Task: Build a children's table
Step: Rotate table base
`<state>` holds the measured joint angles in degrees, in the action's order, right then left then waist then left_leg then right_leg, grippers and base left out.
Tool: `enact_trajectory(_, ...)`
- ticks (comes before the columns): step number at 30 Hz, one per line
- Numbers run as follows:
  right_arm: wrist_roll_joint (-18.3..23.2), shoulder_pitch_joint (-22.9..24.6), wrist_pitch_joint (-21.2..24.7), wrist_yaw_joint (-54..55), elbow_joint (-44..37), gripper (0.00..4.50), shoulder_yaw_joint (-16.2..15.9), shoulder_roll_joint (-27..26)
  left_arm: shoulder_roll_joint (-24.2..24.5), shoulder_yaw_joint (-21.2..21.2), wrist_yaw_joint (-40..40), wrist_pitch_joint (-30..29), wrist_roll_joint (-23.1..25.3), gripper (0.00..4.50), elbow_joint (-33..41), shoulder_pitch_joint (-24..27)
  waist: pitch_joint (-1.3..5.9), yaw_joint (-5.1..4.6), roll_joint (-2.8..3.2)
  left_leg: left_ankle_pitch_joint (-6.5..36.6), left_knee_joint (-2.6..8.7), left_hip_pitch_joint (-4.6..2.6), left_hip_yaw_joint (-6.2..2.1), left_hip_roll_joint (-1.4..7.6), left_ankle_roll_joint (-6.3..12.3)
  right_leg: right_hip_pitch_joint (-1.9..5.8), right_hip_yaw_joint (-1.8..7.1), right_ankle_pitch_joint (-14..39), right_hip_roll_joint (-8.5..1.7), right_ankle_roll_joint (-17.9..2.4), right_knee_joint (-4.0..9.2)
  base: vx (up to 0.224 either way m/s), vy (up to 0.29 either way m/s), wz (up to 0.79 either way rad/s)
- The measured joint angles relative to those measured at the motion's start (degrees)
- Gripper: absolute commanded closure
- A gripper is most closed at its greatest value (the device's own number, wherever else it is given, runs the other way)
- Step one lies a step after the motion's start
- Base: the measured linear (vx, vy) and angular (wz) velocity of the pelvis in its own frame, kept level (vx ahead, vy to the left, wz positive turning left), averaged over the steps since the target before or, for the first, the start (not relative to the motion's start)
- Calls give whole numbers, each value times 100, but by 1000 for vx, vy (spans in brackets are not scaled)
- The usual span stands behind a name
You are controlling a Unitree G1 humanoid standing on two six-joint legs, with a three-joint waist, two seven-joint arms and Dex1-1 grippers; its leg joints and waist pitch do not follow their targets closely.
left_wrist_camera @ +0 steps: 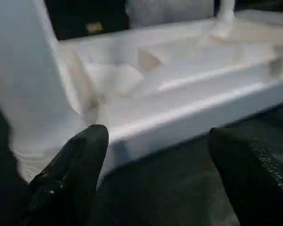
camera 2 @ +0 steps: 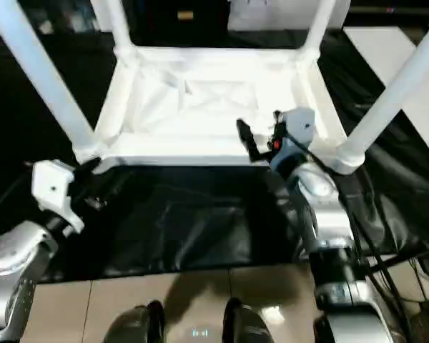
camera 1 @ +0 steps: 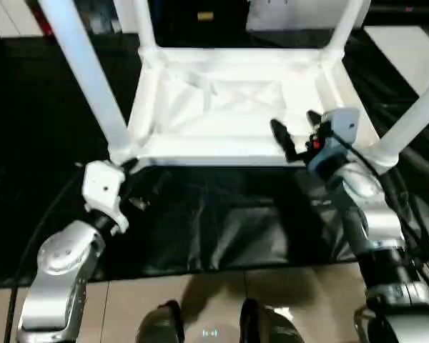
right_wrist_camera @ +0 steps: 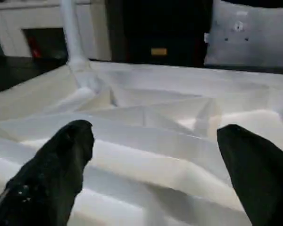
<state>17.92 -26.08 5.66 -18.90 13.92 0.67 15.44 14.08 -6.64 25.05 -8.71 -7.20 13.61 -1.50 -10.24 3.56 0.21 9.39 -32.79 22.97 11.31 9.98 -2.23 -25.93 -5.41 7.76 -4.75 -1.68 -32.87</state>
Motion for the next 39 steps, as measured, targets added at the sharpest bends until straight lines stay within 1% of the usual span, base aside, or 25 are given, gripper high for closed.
enact_trajectory(1,21,254,162,25,-382,0,-34,1,-63,-68,-115,153,41,31,53,103,-4,-6,-7,0,5,-13,-1,0,-1,12,1,3,0,5,2,0,0,0)
enact_trajectory(3,49,720,754,153,-957,0,-128,43,-112,-201,-372,306,142,12,12,198,-16,-19,-23,1,15,-12,-3,-1,-2,9,1,4,4,7,11,0,0,0)
enact_trajectory(4,78,976,1123,242,-1285,0,-132,88,-138,-228,-506,335,173,12,-26,181,-21,-18,-22,1,22,-6,-4,-1,-2,6,0,3,6,8,21,0,0,0)
enact_trajectory(5,131,1172,1371,285,-1497,0,-180,105,-147,-311,-609,365,200,12,-48,186,-25,-22,-28,0,32,-8,-7,-2,-2,9,1,3,10,8,28,0,0,0)
enact_trajectory(6,203,1334,1622,339,-1664,0,-235,104,-146,-411,-698,369,201,12,-131,121,-34,-30,-35,0,36,-8,-10,-2,-2,7,1,3,15,8,33,0,0,0)
enact_trajectory(8,263,1525,1882,374,-1923,0,-289,118,-123,-492,-793,372,197,12,-280,-78,-58,-52,-37,0,42,-6,-17,-2,-2,7,1,2,20,9,42,0,0,0)
enact_trajectory(9,337,1637,2070,402,-2115,0,-307,127,-82,-542,-812,370,178,12,-476,-304,-67,-45,-43,0,53,-5,-21,-2,-2,7,1,2,25,10,52,0,0,0)
enact_trajectory(12,469,1757,2442,429,-2376,0,-366,171,128,-738,-750,400,-26,12,-942,-850,-70,-52,-49,-2,61,-4,-25,0,-6,7,0,0,30,11,59,0,0,0)
enact_trajectory(14,466,1761,2583,506,-2448,0,-355,184,196,-810,-629,458,-155,12,-1161,-1071,-70,-57,-49,-1,65,-1,-22,-1,-7,7,3,0,29,11,66,0,0,0)
enact_trajectory(18,364,1735,3030,709,-2510,0,-334,159,381,-809,-198,527,-382,12,-1995,-1663,-69,-22,-58,1,76,-1,-17,-2,-8,6,4,-11,29,-8,74,0,0,0)
enact_trajectory(20,308,1624,3238,800,-2498,0,-317,162,427,-819,105,525,-557,12,-2627,-2140,-65,-15,-65,-5,70,-2,-17,-1,1,6,3,-17,29,-18,68,0,0,0)
enact_trajectory(21,277,1552,3307,836,-2473,0,-327,156,474,-826,224,525,-609,12,-2830,-2300,-64,-16,-67,-10,64,-2,-17,0,8,7,4,-19,30,-22,65,0,0,0)
enact_trajectory(22,255,1466,3322,853,-2366,0,-316,156,548,-829,477,511,-689,12,-3207,-2585,-63,-15,-68,-8,54,-3,-16,0,5,9,5,-22,29,-25,59,0,0,0)
enact_trajectory(25,257,1364,3339,857,-2203,0,-307,144,658,-863,959,518,-861,12,-3693,-2934,-59,-17,-75,3,43,-10,-10,-1,-15,17,11,-32,24,-40,58,0,0,0)
enact_trajectory(26,250,1267,3254,856,-2020,0,-300,129,729,-856,1271,483,-926,12,-3990,-3082,-53,-16,-88,-1,40,-15,-9,-2,-18,19,12,-35,24,-41,53,0,0,0)
enact_trajectory(27,215,1061,3075,853,-1659,0,-259,111,835,-822,1816,331,-1061,12,-4314,-3300,-49,-9,-119,-14,38,-19,-11,0,-28,19,11,-34,24,-31,50,0,0,0)
enact_trajectory(29,129,803,2774,845,-1120,0,-158,103,959,-728,2572,52,-1262,12,-4435,-3431,-48,15,-128,-24,32,-19,-8,-1,-38,22,14,-33,20,-30,51,0,0,0)
enact_trajectory(30,44,722,2594,840,-885,0,-105,105,1047,-646,3042,-158,-1411,12,-4415,-3442,-48,41,-127,-24,30,-20,-5,-6,-38,26,15,-37,13,-36,51,0,0,0)
enact_trajectory(31,-12,689,2504,834,-768,0,-92,108,1073,-594,3298,-285,-1515,12,-4401,-3441,-48,50,-128,-24,27,-26,-3,-8,-38,34,15,-41,9,-42,50,0,0,0)
enact_trajectory(33,-61,574,2401,784,-539,0,-82,108,1108,-387,3786,-589,-1693,12,-4238,-3396,-48,68,-129,-24,20,-47,1,-11,-36,58,15,-47,0,-52,50,0,0,0)
enact_trajectory(35,-79,444,2346,699,-335,0,-74,102,1126,-120,4166,-860,-1876,12,-3920,-3245,-48,72,-130,-22,22,-75,10,-14,-34,80,14,-46,-10,-51,50,0,0,0)
enact_trajectory(37,-83,327,2276,608,-151,0,-85,93,1109,159,4427,-1112,-2038,12,-3562,-3063,-49,64,-134,-23,25,-85,11,-15,-35,88,13,-39,-10,-39,49,0,0,0)
enact_trajectory(39,-159,227,2135,451,52,0,-130,98,1109,336,4555,-1348,-2210,12,-3040,-2763,-48,0,-143,-22,23,-90,14,-15,-34,86,13,-40,-13,-41,28,0,0,0)
